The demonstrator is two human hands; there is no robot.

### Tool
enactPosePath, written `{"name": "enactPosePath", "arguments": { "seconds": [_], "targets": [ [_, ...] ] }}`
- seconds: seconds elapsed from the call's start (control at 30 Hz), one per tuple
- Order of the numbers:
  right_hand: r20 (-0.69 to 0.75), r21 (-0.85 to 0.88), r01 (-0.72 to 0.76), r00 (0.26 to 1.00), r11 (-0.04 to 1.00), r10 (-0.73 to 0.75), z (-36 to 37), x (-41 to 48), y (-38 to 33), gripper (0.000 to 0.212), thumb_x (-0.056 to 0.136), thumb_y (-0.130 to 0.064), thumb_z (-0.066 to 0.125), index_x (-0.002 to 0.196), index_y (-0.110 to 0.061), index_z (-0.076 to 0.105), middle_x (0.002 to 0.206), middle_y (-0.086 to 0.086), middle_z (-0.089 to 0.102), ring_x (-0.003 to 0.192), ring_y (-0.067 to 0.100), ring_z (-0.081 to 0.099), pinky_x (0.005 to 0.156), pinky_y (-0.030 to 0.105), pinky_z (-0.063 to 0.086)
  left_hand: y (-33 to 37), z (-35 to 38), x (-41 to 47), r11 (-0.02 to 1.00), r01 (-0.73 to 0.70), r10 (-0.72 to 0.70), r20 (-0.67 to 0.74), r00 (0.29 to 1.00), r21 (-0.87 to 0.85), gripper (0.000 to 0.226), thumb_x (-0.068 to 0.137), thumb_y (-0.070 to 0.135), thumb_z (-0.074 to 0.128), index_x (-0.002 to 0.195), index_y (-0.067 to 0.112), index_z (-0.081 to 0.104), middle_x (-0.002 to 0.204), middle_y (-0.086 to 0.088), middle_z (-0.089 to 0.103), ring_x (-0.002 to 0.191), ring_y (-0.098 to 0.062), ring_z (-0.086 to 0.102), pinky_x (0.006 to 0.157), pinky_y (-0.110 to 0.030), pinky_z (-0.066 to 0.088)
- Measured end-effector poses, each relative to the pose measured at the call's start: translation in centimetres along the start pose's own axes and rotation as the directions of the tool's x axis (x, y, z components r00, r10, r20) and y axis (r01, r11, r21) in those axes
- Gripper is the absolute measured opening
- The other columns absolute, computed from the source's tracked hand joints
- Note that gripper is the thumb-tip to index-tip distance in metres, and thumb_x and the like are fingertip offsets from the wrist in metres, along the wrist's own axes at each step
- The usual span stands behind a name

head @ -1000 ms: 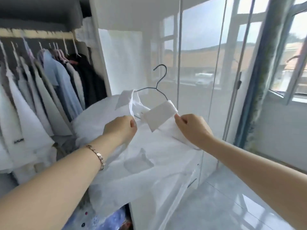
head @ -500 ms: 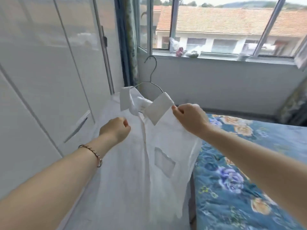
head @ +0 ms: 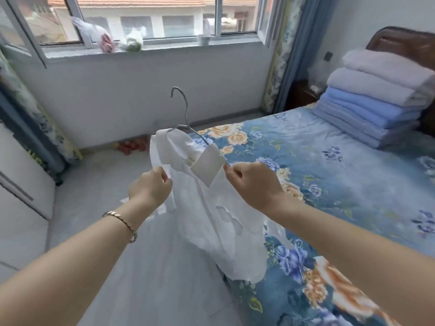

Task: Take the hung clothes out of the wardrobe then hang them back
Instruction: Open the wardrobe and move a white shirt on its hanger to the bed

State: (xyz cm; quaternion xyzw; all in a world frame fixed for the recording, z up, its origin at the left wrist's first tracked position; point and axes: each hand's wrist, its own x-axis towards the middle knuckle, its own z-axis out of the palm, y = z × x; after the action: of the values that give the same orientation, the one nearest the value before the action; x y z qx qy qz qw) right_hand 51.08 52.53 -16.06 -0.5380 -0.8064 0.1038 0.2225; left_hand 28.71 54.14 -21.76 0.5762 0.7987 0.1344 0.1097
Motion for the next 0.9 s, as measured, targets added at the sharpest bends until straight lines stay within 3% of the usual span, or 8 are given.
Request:
{"name": "enactPosePath", "arguments": {
  "seconds": [0.07, 0.2, 0.33, 0.43, 0.53, 0.63, 0.77, 0.9],
  "targets": [
    [-0.061, -0.01, -0.052, 0.997, 0.999, 0.051, -0.5, -0.9, 0.2, 0.053, 0.098, -0.038, 0.038, 0.051, -0.019, 0.026, 0.048, -0.004, 0.033, 0.06, 0.023, 0.041, 0.055, 0.031, 0.023, 1.1, 0.4, 0.9, 0.996, -0.088, 0.088, 0.039, 0.995, 0.008, 0.018, 0.092, 0.027, 0.041, 0.1, 0.019, 0.055, 0.105, -0.006, 0.064, 0.095, -0.029, 0.058, 0.07, -0.031, 0.042],
    [-0.185, -0.048, -0.173, 0.969, 0.984, 0.161, -2.1, -2.6, 0.2, 0.054, 0.098, -0.037, 0.041, 0.051, -0.018, 0.024, 0.047, -0.002, 0.031, 0.058, 0.023, 0.038, 0.046, 0.03, 0.02, 2.8, 1.1, 2.3, 0.974, -0.228, 0.225, 0.109, 0.968, 0.018, 0.018, 0.092, 0.025, 0.04, 0.1, 0.02, 0.054, 0.107, -0.005, 0.063, 0.095, -0.027, 0.058, 0.069, -0.029, 0.04],
    [-0.305, -0.018, -0.327, 0.902, 0.945, 0.306, -4.1, -4.6, 1.6, 0.055, 0.097, -0.036, 0.044, 0.049, -0.017, 0.023, 0.044, 0.0, 0.029, 0.055, 0.023, 0.035, 0.053, 0.032, 0.022, 5.6, 1.8, 3.0, 0.934, -0.358, 0.351, 0.149, 0.925, 0.021, 0.02, 0.092, 0.024, 0.041, 0.103, 0.017, 0.056, 0.109, -0.008, 0.063, 0.099, -0.028, 0.058, 0.07, -0.029, 0.037],
    [-0.37, -0.002, -0.439, 0.835, 0.898, 0.408, -5.7, -6.5, 4.5, 0.056, 0.096, -0.034, 0.047, 0.047, -0.017, 0.024, 0.043, 0.0, 0.028, 0.052, 0.022, 0.033, 0.053, 0.033, 0.024, 8.6, 2.4, 2.9, 0.895, -0.445, 0.435, 0.187, 0.881, 0.013, 0.021, 0.092, 0.023, 0.042, 0.104, 0.015, 0.057, 0.104, -0.008, 0.063, 0.086, -0.026, 0.054, 0.066, -0.028, 0.036],
    [-0.421, -0.016, -0.526, 0.775, 0.85, 0.472, -7.4, -8.9, 8.5, 0.055, 0.096, -0.032, 0.047, 0.048, -0.017, 0.025, 0.044, -0.001, 0.029, 0.057, 0.026, 0.038, 0.056, 0.035, 0.028, 12.0, 3.5, 2.3, 0.854, -0.52, 0.511, 0.226, 0.829, -0.021, 0.016, 0.092, 0.021, 0.042, 0.097, 0.016, 0.056, 0.092, -0.004, 0.062, 0.077, -0.023, 0.053, 0.055, -0.026, 0.034],
    [-0.448, -0.029, -0.603, 0.721, 0.797, 0.529, -8.3, -11.5, 14.1, 0.054, 0.097, -0.032, 0.046, 0.049, -0.016, 0.027, 0.045, 0.001, 0.032, 0.058, 0.027, 0.042, 0.056, 0.035, 0.029, 15.6, 5.6, 1.3, 0.825, -0.562, 0.555, 0.271, 0.787, -0.06, 0.016, 0.091, 0.019, 0.041, 0.096, 0.015, 0.056, 0.088, -0.002, 0.057, 0.077, -0.024, 0.054, 0.059, -0.026, 0.037],
    [-0.416, -0.077, -0.673, 0.692, 0.736, 0.59, -7.8, -14.4, 22.8, 0.053, 0.095, -0.041, 0.041, 0.05, -0.019, 0.026, 0.048, 0.003, 0.034, 0.06, 0.028, 0.044, 0.056, 0.034, 0.029, 20.2, 9.9, 0.0, 0.81, -0.584, 0.567, 0.325, 0.757, -0.051, 0.02, 0.091, 0.018, 0.042, 0.102, 0.012, 0.057, 0.09, -0.002, 0.049, 0.076, -0.024, 0.051, 0.06, -0.026, 0.036],
    [-0.382, -0.087, -0.717, 0.665, 0.692, 0.642, -5.4, -16.6, 32.1, 0.044, 0.085, -0.046, 0.03, 0.052, -0.018, 0.024, 0.05, 0.013, 0.043, 0.064, 0.04, 0.054, 0.055, 0.034, 0.026, 25.3, 16.2, -0.2, 0.829, -0.557, 0.533, 0.379, 0.756, -0.056, 0.018, 0.091, 0.018, 0.042, 0.099, 0.014, 0.058, 0.087, -0.002, 0.056, 0.076, -0.023, 0.051, 0.054, -0.026, 0.034]
  ]
}}
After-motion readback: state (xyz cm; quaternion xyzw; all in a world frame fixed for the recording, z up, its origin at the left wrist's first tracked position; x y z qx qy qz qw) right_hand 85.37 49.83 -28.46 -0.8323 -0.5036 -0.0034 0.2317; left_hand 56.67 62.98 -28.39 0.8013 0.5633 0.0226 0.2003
